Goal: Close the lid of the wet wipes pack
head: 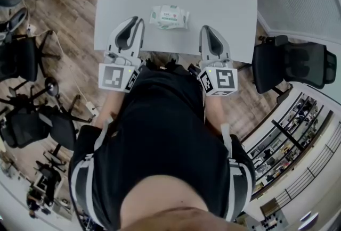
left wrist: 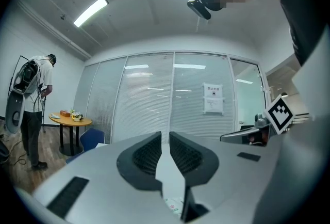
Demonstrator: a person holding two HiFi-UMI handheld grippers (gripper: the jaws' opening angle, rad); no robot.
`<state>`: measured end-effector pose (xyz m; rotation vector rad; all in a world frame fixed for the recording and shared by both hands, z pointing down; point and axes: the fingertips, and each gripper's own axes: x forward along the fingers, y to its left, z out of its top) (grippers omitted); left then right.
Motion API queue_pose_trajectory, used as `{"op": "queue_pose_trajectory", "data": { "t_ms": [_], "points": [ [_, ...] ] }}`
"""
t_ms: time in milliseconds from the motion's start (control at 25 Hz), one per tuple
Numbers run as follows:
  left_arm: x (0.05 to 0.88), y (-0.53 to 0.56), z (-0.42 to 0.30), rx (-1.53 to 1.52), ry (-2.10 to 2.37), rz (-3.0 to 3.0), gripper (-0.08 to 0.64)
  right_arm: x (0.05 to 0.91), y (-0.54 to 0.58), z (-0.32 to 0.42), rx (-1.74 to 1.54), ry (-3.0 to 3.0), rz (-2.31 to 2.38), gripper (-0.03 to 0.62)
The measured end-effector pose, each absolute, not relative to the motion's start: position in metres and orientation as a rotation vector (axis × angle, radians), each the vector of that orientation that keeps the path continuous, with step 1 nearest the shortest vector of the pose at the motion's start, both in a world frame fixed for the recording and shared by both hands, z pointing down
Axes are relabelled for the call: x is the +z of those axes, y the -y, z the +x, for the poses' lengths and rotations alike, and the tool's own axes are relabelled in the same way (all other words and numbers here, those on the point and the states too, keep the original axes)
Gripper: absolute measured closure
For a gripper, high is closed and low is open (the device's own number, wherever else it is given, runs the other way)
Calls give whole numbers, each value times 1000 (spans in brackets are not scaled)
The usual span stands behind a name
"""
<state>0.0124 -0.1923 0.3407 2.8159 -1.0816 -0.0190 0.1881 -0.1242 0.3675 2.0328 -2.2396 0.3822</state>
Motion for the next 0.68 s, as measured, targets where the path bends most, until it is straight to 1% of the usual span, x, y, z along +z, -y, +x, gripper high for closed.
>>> {"op": "queue_pose_trajectory", "data": {
  "t_ms": [680],
  "points": [
    [344, 191, 15, -15, 1099, 2802, 495, 375, 123, 191, 419, 2256, 2018, 571]
  ]
}}
